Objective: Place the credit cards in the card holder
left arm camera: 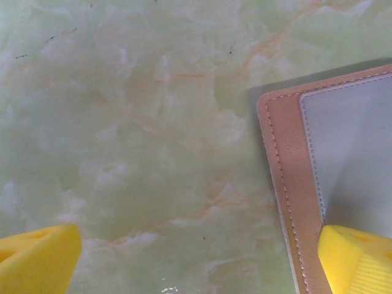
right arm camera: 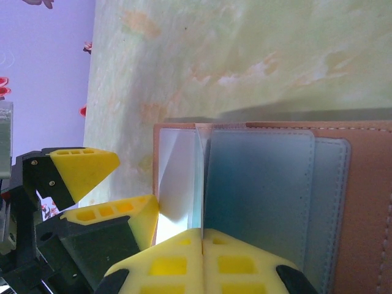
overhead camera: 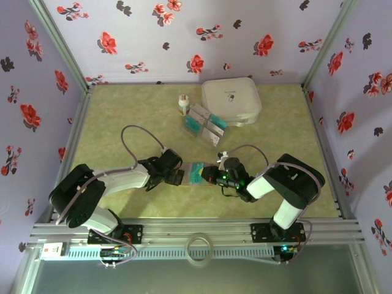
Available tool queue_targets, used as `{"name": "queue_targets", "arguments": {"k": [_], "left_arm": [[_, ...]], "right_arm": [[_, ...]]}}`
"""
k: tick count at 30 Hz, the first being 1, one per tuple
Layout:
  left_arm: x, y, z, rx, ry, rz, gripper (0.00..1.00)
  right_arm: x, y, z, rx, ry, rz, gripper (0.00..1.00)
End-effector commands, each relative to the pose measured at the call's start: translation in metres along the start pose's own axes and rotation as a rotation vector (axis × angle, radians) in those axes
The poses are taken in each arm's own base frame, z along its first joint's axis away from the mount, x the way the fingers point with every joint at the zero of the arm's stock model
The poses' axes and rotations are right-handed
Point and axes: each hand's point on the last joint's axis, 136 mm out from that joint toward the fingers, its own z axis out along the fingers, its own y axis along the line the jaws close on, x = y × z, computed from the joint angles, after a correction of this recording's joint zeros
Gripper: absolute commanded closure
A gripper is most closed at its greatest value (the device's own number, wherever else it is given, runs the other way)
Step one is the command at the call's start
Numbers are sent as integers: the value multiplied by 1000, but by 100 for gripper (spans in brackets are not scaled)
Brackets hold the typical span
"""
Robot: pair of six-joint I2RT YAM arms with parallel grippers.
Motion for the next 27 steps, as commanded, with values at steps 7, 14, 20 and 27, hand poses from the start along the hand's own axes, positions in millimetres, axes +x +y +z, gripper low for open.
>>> {"name": "queue_targets", "arguments": {"k": [7, 14, 20, 27], "left_arm": [[12, 2, 5, -12, 23, 8, 0], [12, 2, 6, -11, 22, 9, 0], [12, 2, 6, -11, 20, 8, 0], [12, 2, 6, -10, 17, 8, 0]], "right_arm": [[8, -8, -1, 11, 25, 16, 85], [8, -11, -2, 23, 21, 20, 75], [10, -17, -4, 40, 20, 25, 71], [10, -22, -5, 65, 14, 29, 65]]}}
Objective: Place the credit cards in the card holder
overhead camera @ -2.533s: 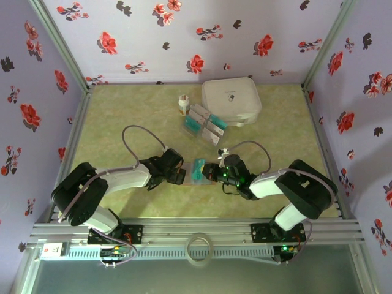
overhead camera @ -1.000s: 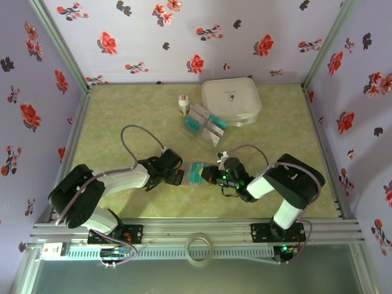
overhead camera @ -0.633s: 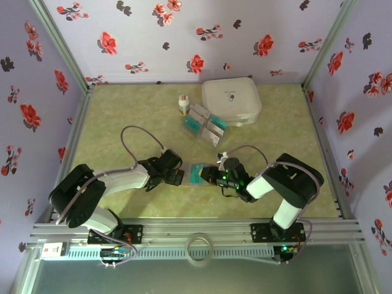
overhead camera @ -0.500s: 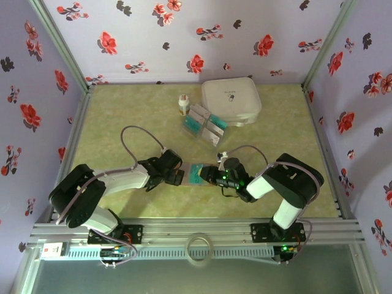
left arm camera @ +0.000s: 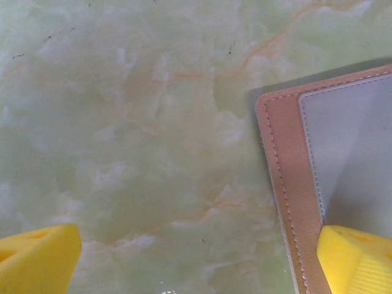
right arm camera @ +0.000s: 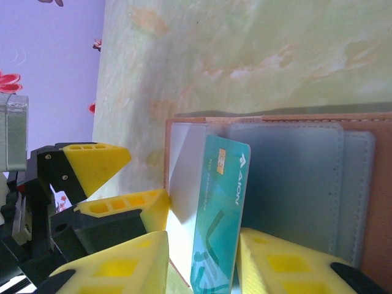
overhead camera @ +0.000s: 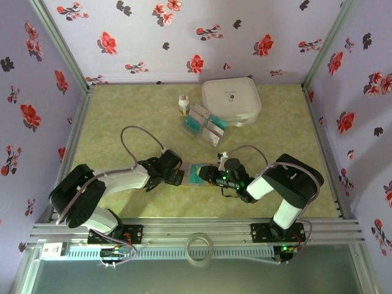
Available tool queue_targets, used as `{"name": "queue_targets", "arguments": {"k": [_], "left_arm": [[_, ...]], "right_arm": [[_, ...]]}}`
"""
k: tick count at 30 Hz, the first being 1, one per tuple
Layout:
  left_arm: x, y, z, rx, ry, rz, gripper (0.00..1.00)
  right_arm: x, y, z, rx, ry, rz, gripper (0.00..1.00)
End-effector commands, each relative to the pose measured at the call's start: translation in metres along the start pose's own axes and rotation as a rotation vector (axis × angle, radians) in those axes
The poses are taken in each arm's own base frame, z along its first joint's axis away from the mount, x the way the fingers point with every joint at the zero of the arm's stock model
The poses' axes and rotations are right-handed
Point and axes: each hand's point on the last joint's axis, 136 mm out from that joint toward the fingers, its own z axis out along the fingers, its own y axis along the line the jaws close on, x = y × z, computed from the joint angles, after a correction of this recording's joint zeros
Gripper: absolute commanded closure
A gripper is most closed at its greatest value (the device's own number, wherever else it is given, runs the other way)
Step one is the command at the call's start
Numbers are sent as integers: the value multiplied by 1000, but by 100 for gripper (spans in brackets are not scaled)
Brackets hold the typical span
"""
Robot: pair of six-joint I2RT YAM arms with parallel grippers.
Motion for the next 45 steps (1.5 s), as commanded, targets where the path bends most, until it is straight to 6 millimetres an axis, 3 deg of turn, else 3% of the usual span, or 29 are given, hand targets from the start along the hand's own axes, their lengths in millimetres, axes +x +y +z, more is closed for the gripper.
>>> {"name": "queue_targets", "arguments": {"k": [1, 10, 18, 32, 45], "left_arm": [[13, 3, 5, -15, 28, 13, 0], [13, 2, 5, -13, 24, 10, 0], [13, 2, 5, -12, 21, 9, 0], [13, 2, 6, -10, 17, 7, 0], [13, 2, 6, -8, 15, 5, 0]], "right_arm": [[10, -26, -5, 95, 16, 30, 63], [8, -32, -7, 146, 15, 24, 54], [11, -40, -6, 259, 54, -11, 53], [17, -32, 3, 276, 94, -45, 51], [10, -34, -11, 375, 86, -91, 42]]}}
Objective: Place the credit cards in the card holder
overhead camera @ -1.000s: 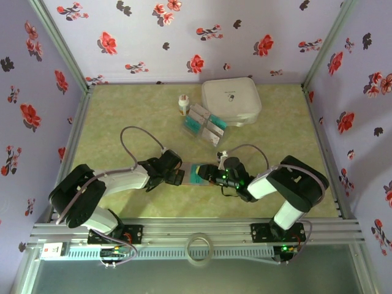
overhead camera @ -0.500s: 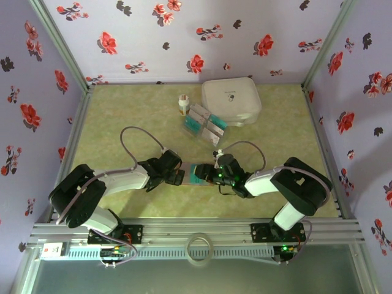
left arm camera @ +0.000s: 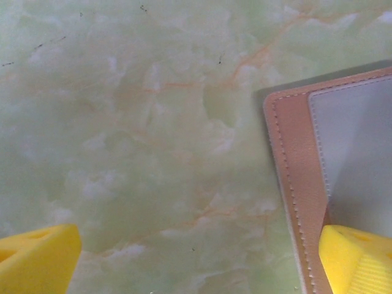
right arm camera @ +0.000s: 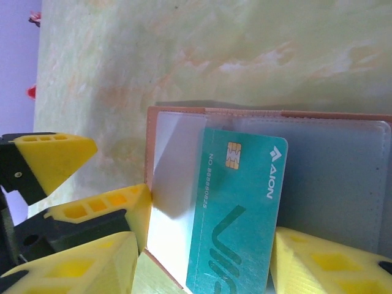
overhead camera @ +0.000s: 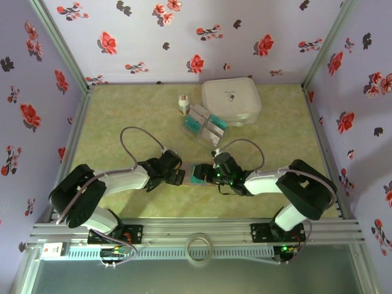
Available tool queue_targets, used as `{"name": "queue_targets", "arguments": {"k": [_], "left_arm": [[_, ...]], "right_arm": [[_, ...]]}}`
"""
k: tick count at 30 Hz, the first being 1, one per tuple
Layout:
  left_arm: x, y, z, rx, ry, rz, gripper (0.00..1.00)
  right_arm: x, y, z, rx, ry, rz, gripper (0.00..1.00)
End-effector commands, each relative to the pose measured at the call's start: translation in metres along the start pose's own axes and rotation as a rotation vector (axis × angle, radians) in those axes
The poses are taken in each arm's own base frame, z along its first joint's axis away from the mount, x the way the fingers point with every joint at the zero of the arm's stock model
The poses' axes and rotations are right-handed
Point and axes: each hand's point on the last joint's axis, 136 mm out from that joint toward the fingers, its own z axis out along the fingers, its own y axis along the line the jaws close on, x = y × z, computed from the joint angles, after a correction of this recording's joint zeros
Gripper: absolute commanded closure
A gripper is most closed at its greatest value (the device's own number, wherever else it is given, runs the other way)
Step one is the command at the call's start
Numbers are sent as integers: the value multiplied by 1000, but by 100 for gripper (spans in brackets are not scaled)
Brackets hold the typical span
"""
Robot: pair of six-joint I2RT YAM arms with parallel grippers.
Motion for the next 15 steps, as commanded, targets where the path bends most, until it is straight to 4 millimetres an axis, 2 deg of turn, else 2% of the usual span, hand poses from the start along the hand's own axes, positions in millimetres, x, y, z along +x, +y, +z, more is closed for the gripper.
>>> {"name": "queue_targets", "arguments": {"k": [1, 15], "left_arm": [[16, 6, 4, -29, 38, 15, 0], [17, 6, 5, -26, 38, 11, 0]], "right_arm": [[13, -37, -5, 163, 36, -15, 42], [17, -28, -2, 202, 62, -66, 40]]}}
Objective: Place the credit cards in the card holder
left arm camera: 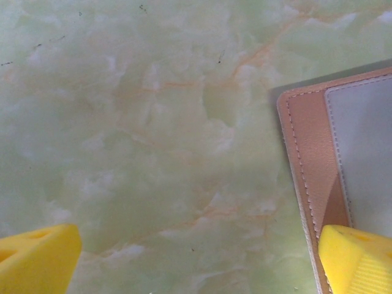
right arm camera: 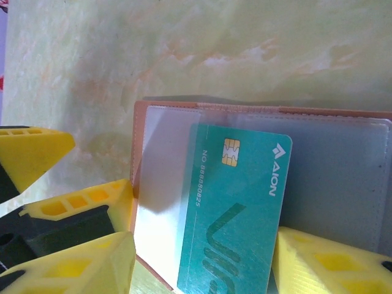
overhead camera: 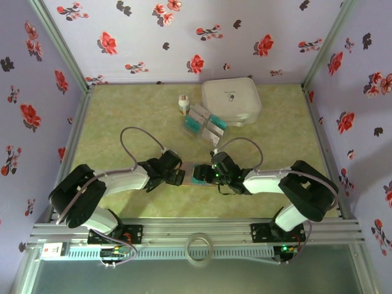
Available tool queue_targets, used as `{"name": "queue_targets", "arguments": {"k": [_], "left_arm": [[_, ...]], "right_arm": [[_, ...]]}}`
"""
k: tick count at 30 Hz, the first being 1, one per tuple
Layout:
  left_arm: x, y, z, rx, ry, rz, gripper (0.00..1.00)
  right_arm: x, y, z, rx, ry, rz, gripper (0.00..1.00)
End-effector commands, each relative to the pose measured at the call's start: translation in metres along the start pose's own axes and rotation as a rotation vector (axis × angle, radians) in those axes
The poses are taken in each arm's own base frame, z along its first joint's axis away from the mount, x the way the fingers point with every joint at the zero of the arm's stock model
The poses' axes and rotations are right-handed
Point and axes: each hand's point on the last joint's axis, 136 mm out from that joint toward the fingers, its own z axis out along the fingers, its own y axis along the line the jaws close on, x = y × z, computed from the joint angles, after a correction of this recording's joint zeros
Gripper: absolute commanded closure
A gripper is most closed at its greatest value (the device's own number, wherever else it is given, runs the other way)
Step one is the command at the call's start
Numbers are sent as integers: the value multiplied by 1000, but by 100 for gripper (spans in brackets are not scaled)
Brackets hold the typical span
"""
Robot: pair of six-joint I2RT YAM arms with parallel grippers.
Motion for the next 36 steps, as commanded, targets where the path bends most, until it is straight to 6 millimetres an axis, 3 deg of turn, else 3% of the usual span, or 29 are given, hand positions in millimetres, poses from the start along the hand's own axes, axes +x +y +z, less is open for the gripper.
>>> {"name": "queue_targets", "arguments": {"k": [1, 25, 30, 36], "left_arm": [[16, 5, 4, -24, 41, 11, 0], [18, 4, 7, -19, 42, 8, 0], [18, 5, 6, -18, 40, 6, 0], [13, 4, 3, -13, 25, -4, 0]], "right_arm": [[14, -25, 1, 128, 46, -27, 40], [21, -12, 13, 128, 88, -62, 38], [16, -16, 3, 180, 80, -94, 36], [-1, -7, -22, 237, 51, -150, 33]]}}
